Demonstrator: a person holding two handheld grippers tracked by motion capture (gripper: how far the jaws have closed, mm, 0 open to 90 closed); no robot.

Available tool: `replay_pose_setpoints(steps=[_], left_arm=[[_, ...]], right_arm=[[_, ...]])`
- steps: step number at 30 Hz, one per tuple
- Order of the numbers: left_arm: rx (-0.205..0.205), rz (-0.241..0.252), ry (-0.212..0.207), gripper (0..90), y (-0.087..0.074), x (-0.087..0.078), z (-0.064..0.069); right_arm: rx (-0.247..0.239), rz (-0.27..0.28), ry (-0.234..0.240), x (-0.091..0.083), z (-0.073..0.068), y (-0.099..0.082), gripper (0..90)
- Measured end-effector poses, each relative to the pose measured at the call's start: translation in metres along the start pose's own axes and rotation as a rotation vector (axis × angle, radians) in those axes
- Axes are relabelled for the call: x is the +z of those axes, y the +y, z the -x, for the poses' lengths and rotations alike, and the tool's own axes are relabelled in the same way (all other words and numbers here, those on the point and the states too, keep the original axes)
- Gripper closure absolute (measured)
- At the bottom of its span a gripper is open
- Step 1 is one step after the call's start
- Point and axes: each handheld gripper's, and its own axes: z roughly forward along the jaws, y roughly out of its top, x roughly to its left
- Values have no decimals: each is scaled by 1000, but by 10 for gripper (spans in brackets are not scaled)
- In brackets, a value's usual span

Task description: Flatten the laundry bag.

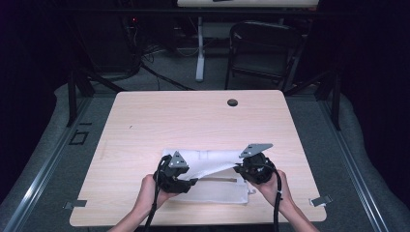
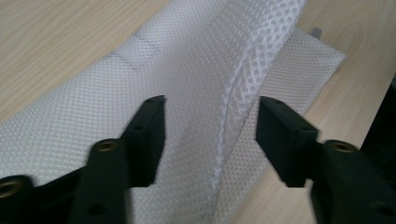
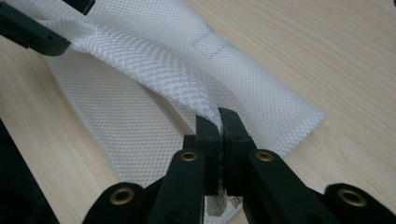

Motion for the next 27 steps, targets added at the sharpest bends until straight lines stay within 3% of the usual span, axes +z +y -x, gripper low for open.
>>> replay_pose_setpoints(steps=[5, 6, 8, 13, 16, 21, 27], left_arm=[[4, 2, 20, 216, -8, -2, 1], [12, -12, 67, 193, -13, -2, 0], [-7, -13, 90, 165, -16, -2, -4], [-13, -27, 110, 163, -20, -1, -9], [25, -48, 125, 190, -22, 2, -10], [41, -80, 126, 224, -25, 4, -8], [67, -82, 136, 248, -29, -8, -8]], right_arm=[[4, -4, 6, -1, 3, 5, 880], [11, 2, 8, -1, 3, 5, 880], [15, 6, 4, -1, 5, 7, 880], [24, 10, 11, -3, 9, 10, 880], [30, 16, 9, -2, 9, 11, 880], [36, 21, 6, -3, 11, 12, 880], [51, 24, 5, -3, 14, 13, 880]])
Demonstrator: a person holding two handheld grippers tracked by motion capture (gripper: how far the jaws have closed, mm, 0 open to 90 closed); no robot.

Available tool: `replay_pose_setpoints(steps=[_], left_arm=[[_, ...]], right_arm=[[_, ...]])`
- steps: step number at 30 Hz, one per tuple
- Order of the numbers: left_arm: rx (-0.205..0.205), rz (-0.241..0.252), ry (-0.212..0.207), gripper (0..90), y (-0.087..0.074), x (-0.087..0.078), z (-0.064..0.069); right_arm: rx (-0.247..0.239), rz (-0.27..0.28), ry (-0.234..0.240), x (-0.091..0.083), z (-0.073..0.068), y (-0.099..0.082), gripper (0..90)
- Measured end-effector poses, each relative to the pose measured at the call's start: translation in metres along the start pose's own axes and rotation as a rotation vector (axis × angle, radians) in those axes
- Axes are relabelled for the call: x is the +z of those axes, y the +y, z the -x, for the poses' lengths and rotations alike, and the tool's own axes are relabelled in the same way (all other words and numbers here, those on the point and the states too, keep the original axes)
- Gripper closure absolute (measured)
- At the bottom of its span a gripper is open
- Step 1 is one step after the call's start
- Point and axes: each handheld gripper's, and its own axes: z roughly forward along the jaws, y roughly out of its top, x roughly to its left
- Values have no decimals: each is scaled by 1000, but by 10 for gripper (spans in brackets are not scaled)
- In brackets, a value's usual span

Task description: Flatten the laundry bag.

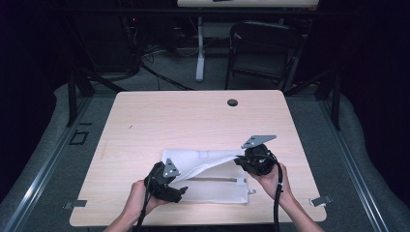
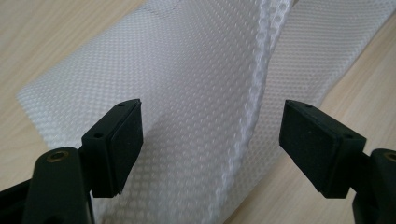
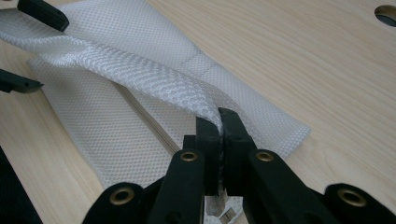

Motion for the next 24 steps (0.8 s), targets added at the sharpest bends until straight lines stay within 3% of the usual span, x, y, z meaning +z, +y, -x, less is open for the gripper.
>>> replay_pose_setpoints(steps=[2, 5, 9, 12, 19, 24], left_arm=[[2, -2, 0, 293, -2, -2, -2], [12, -4, -2, 436, -7, -5, -5], [44, 29, -9, 742, -5, -10, -5], [36, 50, 6, 861, -4, -12, -6], [-21, 97, 13, 884, 9, -21, -17], [-73, 118, 20, 886, 25, -29, -29]], right_arm=[[3, 5, -2, 0, 0, 0, 880], [6, 6, -1, -1, 1, 0, 880], [12, 7, 2, -1, 2, -1, 879], [11, 9, -1, -1, 3, -1, 877], [16, 22, -16, -4, 8, -3, 862], [31, 30, -26, -6, 14, -4, 797]])
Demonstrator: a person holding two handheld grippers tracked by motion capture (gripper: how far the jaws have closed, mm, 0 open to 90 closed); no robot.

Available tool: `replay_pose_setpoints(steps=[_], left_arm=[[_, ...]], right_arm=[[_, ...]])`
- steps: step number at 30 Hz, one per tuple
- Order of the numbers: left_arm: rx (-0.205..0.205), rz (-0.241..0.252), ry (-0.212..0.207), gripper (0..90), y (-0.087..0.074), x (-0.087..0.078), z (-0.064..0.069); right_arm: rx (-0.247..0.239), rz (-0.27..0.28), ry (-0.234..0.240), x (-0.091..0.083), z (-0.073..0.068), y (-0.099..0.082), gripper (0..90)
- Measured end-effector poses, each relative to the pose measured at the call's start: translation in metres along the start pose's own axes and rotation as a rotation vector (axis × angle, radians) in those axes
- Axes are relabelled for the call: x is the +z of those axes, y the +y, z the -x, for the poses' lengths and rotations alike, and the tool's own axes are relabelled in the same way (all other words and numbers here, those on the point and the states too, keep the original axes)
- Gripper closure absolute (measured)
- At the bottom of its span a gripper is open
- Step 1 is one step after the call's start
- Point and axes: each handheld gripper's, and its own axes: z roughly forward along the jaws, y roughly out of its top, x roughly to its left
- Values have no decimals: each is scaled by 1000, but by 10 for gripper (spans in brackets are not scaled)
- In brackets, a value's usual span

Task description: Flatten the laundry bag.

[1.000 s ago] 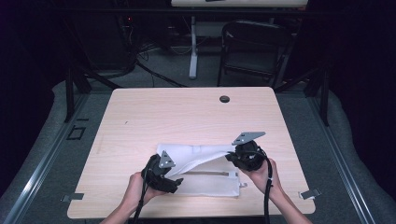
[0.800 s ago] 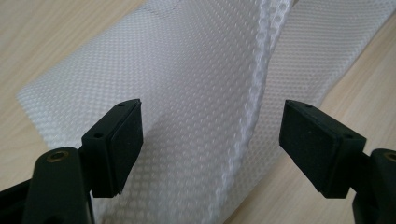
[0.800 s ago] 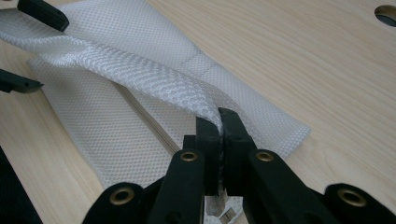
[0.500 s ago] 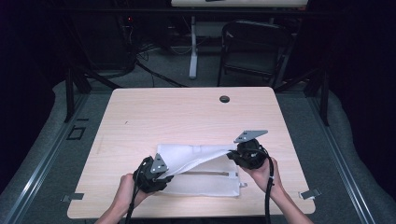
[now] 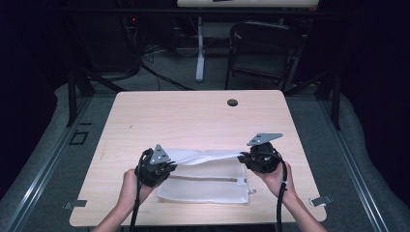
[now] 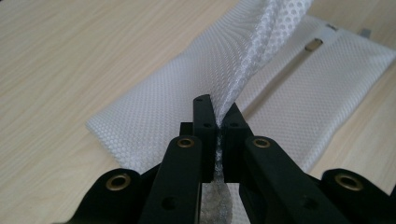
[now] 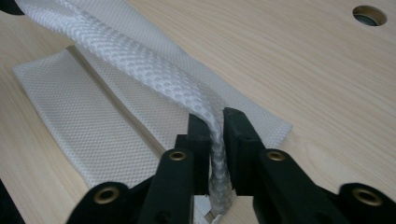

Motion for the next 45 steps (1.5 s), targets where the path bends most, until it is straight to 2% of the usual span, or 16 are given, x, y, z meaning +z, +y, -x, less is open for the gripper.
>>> replay_pose_setpoints(steps=[6, 7, 8, 9, 13, 19, 23, 25, 28, 29, 30, 33, 38, 41, 43, 45], left_arm=[[-46, 7, 15, 885, 19, -3, -13], [-64, 4, 16, 886, 27, -2, -17], [-64, 4, 16, 886, 27, -2, -17], [-68, 2, 18, 885, 31, -2, -19], [-78, -8, 30, 885, 47, -1, -26], [-81, -21, 35, 885, 59, 1, -33], [-91, -26, 30, 885, 61, 3, -38], [-103, -27, 30, 885, 62, 5, -42], [-123, -30, 28, 885, 66, 9, -49], [-123, -30, 28, 885, 66, 9, -49], [-124, -31, 31, 885, 67, 10, -50], [-130, -34, 34, 885, 71, 13, -54], [-141, -44, 55, 885, 78, 21, -63], [-146, -44, 55, 885, 80, 23, -65], [-151, -51, 61, 885, 83, 26, -69], [-157, -57, 65, 885, 85, 28, -72]], right_arm=[[27, 10, 0, -7, 7, -5, 682], [39, 11, -7, -13, 10, -8, 645], [39, 11, -7, -13, 10, -8, 645], [62, 15, -17, -20, 14, -13, 597], [89, 20, -26, -31, 18, -24, 580], [80, -23, 13, -31, 11, -43, 611], [68, -51, 32, -24, 6, -50, 659], [28, -85, 66, -13, -2, -52, 756], [-33, -154, 95, 4, -11, -54, 845], [-33, -154, 95, 4, -11, -54, 845], [-71, -190, 109, 17, -18, -56, 878], [-120, -236, 126, 35, -28, -57, 892], [-159, -305, 151, 57, -42, -56, 900], [-162, -316, 159, 63, -45, -59, 900], [-179, -353, 166, 66, -45, -62, 900], [-160, -338, 173, 67, -46, -64, 900]])
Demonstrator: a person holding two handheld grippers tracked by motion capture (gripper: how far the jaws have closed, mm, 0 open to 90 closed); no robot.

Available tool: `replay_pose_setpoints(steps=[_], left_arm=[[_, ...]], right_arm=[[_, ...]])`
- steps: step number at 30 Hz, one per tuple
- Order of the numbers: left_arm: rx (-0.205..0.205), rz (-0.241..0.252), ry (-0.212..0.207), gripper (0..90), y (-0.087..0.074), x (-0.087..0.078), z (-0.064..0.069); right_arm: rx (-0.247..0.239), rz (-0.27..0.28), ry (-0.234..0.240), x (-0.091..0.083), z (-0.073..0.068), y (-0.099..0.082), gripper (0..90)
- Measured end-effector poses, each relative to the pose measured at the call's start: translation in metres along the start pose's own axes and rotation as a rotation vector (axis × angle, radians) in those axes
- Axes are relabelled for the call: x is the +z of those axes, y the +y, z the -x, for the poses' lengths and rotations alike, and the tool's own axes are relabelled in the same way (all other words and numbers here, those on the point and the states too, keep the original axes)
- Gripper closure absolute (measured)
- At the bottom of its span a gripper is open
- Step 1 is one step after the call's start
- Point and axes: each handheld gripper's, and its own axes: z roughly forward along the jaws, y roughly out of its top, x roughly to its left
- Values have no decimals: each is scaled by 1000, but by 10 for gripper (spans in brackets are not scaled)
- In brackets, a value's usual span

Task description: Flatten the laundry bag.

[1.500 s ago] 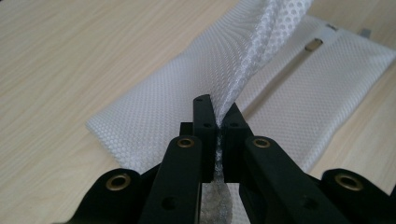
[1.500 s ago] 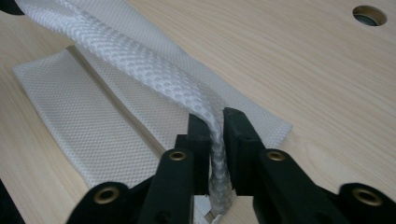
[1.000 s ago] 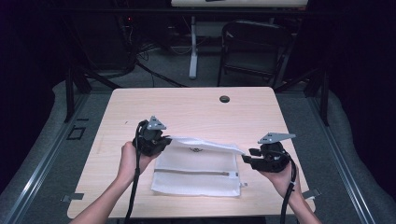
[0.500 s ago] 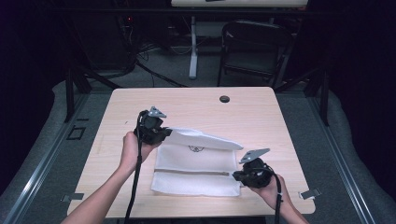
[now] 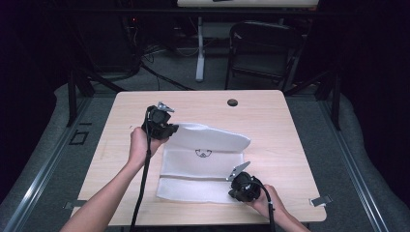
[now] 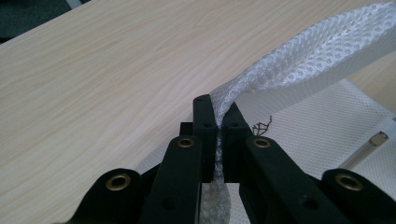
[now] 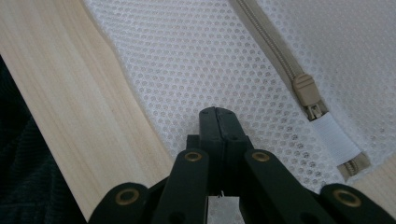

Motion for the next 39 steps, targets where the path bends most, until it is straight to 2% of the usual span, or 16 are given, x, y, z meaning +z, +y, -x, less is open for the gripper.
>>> replay_pose_setpoints(steps=[4, 8, 9, 11, 17, 19, 20, 27, 30, 35, 39], left_arm=[[4, -14, 15, 884, 6, 4, -3], [3, -26, 17, 884, 8, 7, -6], [3, -34, 24, 885, 9, 9, -7], [1, -37, 26, 884, 9, 12, -9], [-13, -21, 34, 884, 7, 18, -17], [-23, -7, 37, 884, 6, 23, -21], [-32, -4, 51, 884, 6, 28, -23], [-54, -4, 76, 883, 5, 46, -29], [-53, -3, 80, 883, 5, 52, -30], [-77, 0, 99, 882, 5, 67, -32], [-76, -3, 107, 881, 6, 77, -32]], right_arm=[[-16, -36, 10, -3, 1, -1, 900], [-21, -25, 16, -3, 0, -4, 900], [-17, -11, 33, -4, 1, -7, 900], [-23, -25, 47, -6, 3, -9, 900], [-17, -22, 52, -7, 1, -13, 900], [-30, -49, 62, -8, 3, -11, 900], [-27, -48, 55, -8, 3, -11, 900], [-5, -39, 75, -7, 4, -11, 900], [-5, -40, 72, -7, 4, -10, 900], [-4, -37, 75, -7, 4, -10, 900], [-18, -41, 67, -7, 4, -9, 900]])
